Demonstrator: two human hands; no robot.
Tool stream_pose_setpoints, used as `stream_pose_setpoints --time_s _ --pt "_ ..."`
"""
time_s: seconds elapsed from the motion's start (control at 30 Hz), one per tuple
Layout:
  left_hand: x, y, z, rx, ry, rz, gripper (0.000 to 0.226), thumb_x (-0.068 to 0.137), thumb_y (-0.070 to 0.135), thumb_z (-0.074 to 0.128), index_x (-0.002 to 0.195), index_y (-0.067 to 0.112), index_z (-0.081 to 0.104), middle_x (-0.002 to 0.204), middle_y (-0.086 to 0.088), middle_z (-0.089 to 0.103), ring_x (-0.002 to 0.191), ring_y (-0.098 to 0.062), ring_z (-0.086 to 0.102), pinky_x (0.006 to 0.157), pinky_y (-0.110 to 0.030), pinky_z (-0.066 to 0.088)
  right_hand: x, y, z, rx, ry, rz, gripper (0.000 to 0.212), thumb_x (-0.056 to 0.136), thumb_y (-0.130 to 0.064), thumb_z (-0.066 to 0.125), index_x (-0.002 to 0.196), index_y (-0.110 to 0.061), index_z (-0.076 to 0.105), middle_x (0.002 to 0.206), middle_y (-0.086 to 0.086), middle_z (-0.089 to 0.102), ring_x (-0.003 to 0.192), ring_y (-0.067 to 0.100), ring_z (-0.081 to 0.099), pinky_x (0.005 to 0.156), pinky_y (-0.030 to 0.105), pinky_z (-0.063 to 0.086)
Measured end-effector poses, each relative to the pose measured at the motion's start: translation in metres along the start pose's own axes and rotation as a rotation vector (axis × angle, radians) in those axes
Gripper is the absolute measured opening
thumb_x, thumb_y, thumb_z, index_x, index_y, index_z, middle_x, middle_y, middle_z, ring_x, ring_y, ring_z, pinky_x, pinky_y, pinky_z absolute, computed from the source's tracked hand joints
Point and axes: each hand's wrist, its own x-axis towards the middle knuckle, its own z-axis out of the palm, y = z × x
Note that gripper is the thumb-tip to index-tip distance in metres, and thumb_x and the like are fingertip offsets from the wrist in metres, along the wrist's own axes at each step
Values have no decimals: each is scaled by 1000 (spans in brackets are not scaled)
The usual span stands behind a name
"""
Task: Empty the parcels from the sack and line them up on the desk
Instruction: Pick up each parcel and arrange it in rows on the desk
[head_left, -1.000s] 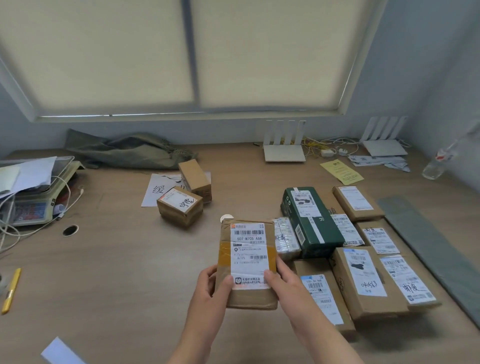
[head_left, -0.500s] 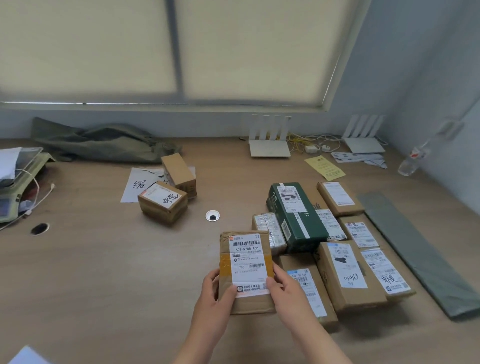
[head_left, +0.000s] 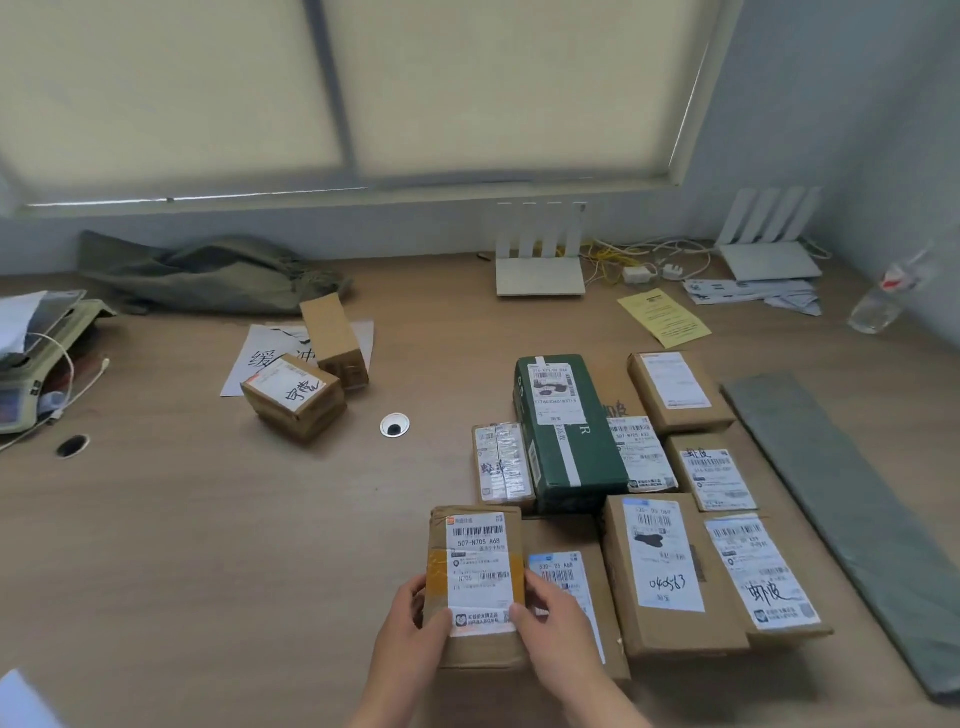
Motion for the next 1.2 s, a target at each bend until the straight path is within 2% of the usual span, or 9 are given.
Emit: stream_pose_setpoints --time_s 0.13,0.2,0.47,0.6,0.73,0.83,0.9,1.0,1.2 --pt "4 -2 11 6 38 -1 38 92 13 60 126 28 54 117 8 70 105 -8 67 77 -23 52 4 1 -9 39 -5 -4 35 98 -12 59 119 -38 52 98 -33 55 90 -13 54 71 -2 45" --pt "7 -1 13 12 55 1 37 92 13 59 124 30 54 116 9 71 103 -8 68 80 -26 53 8 1 -12 48 -12 -10 37 98 -12 60 129 -32 57 97 -34 53 88 -13 52 64 -2 44" --pt "13 7 17 -62 39 0 33 95 16 60 122 32 53 114 12 70 102 -5 67 74 -21 51 17 -1 -11 89 35 15 45 98 -15 60 142 -23 54 103 -24 58 101 3 59 98 27 54" --pt "15 10 14 -91 17 6 33 96 17 61 125 31 52 116 13 68 104 -2 65 75 -18 50 19 -2 -10 114 65 6 42 99 -14 59 139 -23 56 105 -21 59 98 0 59 86 15 49" --pt "15 10 13 -77 -12 3 37 97 20 60 132 30 50 118 14 67 105 -1 64 75 -16 50 20 -1 -8 106 74 16 43 99 -15 59 141 -21 54 109 -15 59 101 3 57 97 25 51" --pt "14 13 10 -52 -57 9 45 94 23 66 133 33 45 129 10 64 108 -1 62 75 -14 50 18 -1 -5 150 105 26 43 99 -14 59 140 -21 54 107 -15 59 94 -2 57 86 18 50" --pt "11 15 7 -36 -71 10 60 92 28 69 144 30 39 142 7 54 122 -9 56 89 -20 51 17 -2 -1 192 146 25 42 98 -14 60 138 -26 55 117 -11 62 97 -3 58 80 16 53" --pt "9 18 -2 -73 -6 35 75 88 32 73 152 31 33 155 5 41 140 -16 41 111 -37 40 14 -5 6 174 233 -34 37 95 -17 64 125 -37 57 122 -12 62 107 3 57 90 27 54" --pt "4 31 -34 -220 21 153 54 89 11 71 134 30 49 137 3 55 128 -14 52 98 -28 41 3 -34 23 335 334 -130 29 93 -12 66 114 -32 67 106 -9 68 96 9 63 73 20 51"
